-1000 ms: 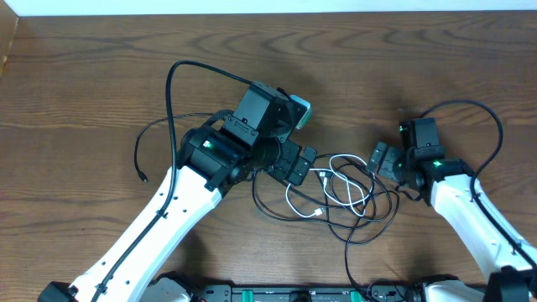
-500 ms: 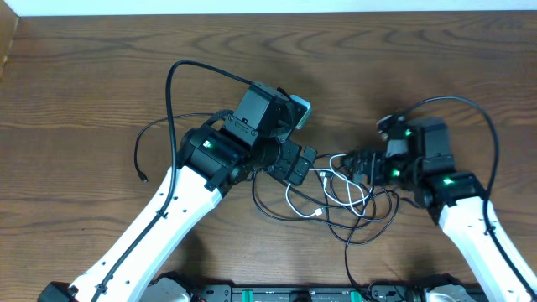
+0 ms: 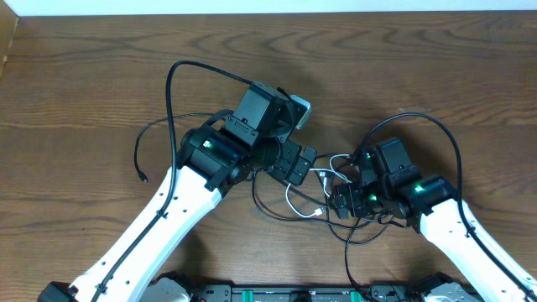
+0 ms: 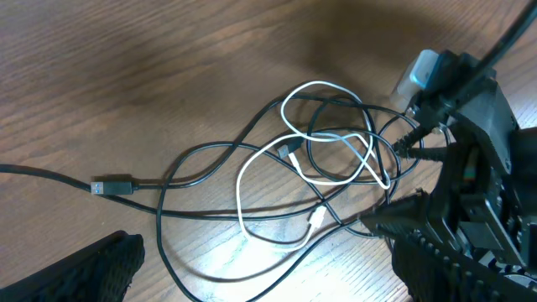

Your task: Untangle cables

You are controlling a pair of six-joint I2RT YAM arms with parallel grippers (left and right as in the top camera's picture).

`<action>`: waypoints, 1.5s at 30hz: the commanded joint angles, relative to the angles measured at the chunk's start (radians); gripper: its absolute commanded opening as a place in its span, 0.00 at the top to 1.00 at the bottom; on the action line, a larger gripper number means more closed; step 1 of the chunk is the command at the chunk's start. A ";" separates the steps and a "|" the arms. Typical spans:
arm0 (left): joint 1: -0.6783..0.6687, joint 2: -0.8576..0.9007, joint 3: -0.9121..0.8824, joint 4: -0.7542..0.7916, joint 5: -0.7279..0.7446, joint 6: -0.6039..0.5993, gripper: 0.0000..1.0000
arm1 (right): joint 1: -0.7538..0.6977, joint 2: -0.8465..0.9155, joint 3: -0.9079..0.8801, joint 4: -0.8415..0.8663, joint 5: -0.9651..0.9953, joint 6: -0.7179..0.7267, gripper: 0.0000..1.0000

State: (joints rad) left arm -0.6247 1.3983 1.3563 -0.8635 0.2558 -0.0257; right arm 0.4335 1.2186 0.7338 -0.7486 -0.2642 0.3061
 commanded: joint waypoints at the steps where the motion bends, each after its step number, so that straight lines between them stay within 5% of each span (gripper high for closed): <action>1: 0.002 -0.012 0.035 0.000 -0.006 0.006 0.00 | 0.016 0.022 -0.026 0.010 0.050 0.068 0.11; 12: 0.002 -0.012 0.035 0.000 -0.007 0.006 0.00 | 0.026 0.076 -0.175 0.210 0.041 0.069 0.17; 14: 0.002 -0.012 0.035 0.000 -0.007 0.006 0.00 | 0.026 0.077 -0.175 0.226 0.041 0.076 0.25; 18: 0.002 -0.012 0.035 0.000 -0.007 0.006 0.00 | 0.026 0.077 -0.175 0.261 0.041 0.083 0.60; 20: 0.002 -0.012 0.035 0.000 -0.007 0.006 0.00 | 0.026 0.077 -0.175 0.269 0.041 0.084 0.68; 31: 0.002 -0.012 0.035 0.000 -0.007 0.006 0.00 | 0.026 0.077 -0.175 0.288 0.041 0.082 0.69; 36: 0.002 -0.012 0.035 0.000 -0.006 0.006 0.00 | 0.026 0.077 -0.175 0.294 0.040 0.084 0.98; 45: 0.002 -0.012 0.035 0.000 -0.007 0.006 0.00 | 0.026 0.077 -0.166 0.481 -0.122 0.105 0.99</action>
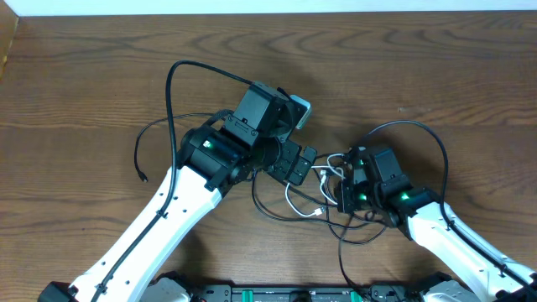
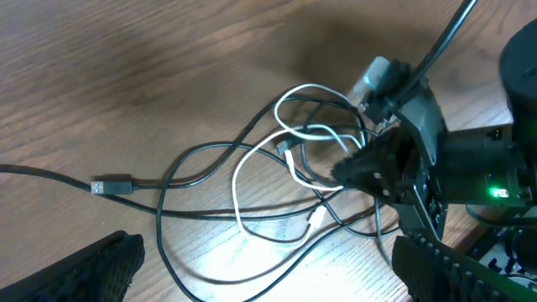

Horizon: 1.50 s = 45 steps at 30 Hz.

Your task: Untangle cables

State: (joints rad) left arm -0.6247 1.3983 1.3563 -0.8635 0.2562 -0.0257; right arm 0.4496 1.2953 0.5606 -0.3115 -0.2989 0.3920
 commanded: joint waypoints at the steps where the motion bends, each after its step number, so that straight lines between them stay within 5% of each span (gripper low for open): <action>1: 0.002 -0.012 0.035 0.000 -0.007 0.006 0.00 | 0.010 -0.002 0.013 0.058 -0.095 0.023 0.99; 28: 0.002 -0.012 0.035 0.000 -0.007 0.006 0.00 | -0.234 -0.113 0.566 0.122 -0.071 0.011 0.99; 45: 0.002 -0.012 0.035 0.007 -0.007 0.006 0.00 | -0.240 -0.113 0.650 0.090 -0.129 0.011 0.99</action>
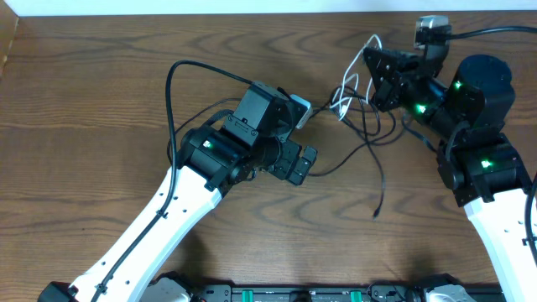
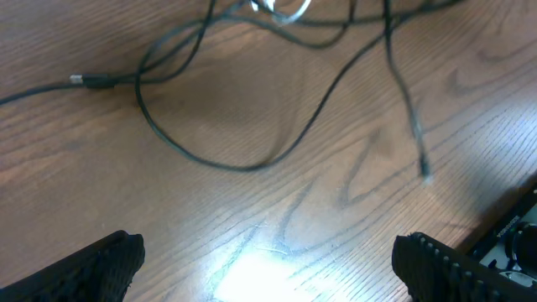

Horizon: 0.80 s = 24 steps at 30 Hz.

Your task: Untangle cables

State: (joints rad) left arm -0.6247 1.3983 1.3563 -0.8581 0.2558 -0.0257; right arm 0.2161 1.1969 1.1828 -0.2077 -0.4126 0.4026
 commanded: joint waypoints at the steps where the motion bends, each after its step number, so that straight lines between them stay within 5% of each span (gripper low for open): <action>1: 0.002 -0.012 0.035 0.002 -0.006 0.006 0.00 | -0.006 -0.014 0.028 -0.020 -0.016 -0.001 0.99; 10: 0.002 -0.001 0.035 0.152 -0.007 -0.007 0.00 | -0.006 -0.014 0.028 -0.032 -0.017 -0.007 0.99; 24: 0.019 0.248 0.035 0.324 -0.006 -0.431 0.02 | -0.006 -0.014 0.028 -0.012 -0.058 0.031 0.99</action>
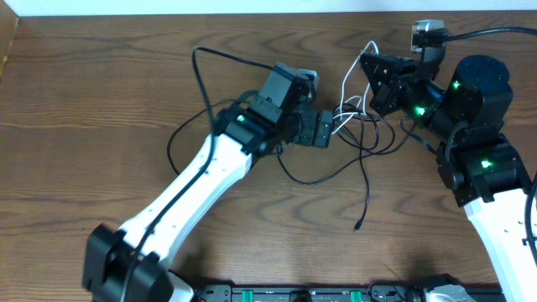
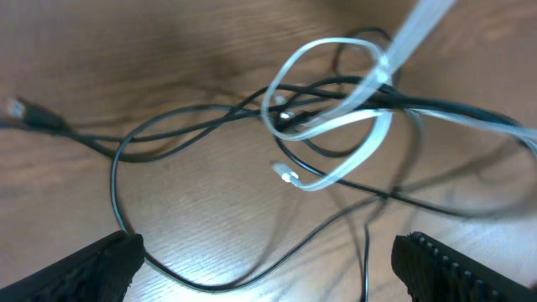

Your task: Untangle cables

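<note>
The tangle (image 1: pixel 357 122) is a white cable (image 2: pixel 352 117) looped through thin black cables (image 2: pixel 201 117). It hangs and trails from my right gripper (image 1: pixel 375 77), which is shut on it at the far right of the table. A white strand rises to those fingers. My left gripper (image 1: pixel 325 130) stands open just left of the tangle. Its dark fingers (image 2: pixel 92 268) are wide apart, with only a black strand on the wood between them. One black end (image 1: pixel 357 226) lies loose toward the front. A plug (image 2: pixel 18 107) shows at the left of the wrist view.
My left arm's own black cable (image 1: pixel 210 59) arcs over the table behind it. A black loop (image 1: pixel 172 143) lies left of that arm. The table's back edge runs close behind the right gripper. Bare wood lies to the front and left.
My left arm has moved up and right, so its open fingers now sit beside the tangle, which fills its wrist view. The trailing black strands have shifted left. The right gripper has kept its place.
The tangle first lay mid-table between both grippers, with the right one beside it. Then the right gripper was down on the tangle. Later it held the tangle at the far right, strands trailing. Now the open left gripper is next to it.
</note>
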You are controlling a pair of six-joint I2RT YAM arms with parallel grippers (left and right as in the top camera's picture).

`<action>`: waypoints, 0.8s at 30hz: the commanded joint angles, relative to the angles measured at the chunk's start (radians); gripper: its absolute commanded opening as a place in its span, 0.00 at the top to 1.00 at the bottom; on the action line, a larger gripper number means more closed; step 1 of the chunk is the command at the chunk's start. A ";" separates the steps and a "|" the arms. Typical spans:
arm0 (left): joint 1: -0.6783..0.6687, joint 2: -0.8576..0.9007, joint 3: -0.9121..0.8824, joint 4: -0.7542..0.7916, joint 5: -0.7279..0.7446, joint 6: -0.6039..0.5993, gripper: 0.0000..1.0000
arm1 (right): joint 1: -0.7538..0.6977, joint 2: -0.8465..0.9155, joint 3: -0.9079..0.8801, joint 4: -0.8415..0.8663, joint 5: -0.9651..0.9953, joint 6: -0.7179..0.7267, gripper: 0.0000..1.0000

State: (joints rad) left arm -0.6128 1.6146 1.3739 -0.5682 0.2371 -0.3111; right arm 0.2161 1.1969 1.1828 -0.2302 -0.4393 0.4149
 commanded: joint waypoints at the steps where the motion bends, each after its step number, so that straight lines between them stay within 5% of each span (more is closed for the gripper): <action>1: 0.006 0.041 0.018 0.051 0.021 -0.158 0.02 | -0.006 -0.014 0.028 0.014 -0.040 0.019 0.99; 16: 0.008 0.058 0.018 0.261 0.018 -0.277 0.02 | -0.006 -0.015 0.028 0.041 -0.179 0.076 0.99; 24: 0.008 0.060 0.018 0.265 -0.222 -0.274 0.02 | -0.006 -0.025 0.028 0.109 -0.269 0.174 0.99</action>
State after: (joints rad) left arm -0.6094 1.6722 1.3739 -0.3061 0.1707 -0.5793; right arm 0.2161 1.1969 1.1828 -0.1448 -0.6502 0.5220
